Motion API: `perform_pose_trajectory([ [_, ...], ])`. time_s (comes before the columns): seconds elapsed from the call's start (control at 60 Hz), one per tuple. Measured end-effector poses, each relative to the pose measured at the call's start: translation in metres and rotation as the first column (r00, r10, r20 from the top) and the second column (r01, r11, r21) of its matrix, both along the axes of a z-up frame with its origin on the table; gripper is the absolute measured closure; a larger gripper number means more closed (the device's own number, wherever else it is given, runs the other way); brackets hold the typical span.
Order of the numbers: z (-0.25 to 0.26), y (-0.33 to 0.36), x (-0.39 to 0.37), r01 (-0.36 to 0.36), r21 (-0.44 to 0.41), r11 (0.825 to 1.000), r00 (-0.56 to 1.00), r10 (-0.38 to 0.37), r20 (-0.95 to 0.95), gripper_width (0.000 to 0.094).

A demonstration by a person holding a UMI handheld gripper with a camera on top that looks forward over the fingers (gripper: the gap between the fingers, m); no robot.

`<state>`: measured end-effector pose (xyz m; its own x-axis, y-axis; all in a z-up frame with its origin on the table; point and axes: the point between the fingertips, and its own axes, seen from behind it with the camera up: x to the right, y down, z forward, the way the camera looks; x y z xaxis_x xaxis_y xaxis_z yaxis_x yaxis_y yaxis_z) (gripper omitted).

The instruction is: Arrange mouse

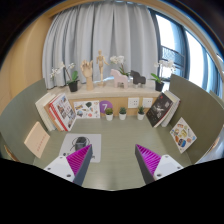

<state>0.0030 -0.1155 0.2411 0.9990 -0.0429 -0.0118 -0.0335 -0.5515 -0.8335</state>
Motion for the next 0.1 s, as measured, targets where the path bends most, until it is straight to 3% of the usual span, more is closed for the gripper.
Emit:
perform_pose_trajectory([
  [0.1,-0.001,-0.017,0.014,-0.004,0.007,1.0,1.0,0.004,-0.002,0.0077],
])
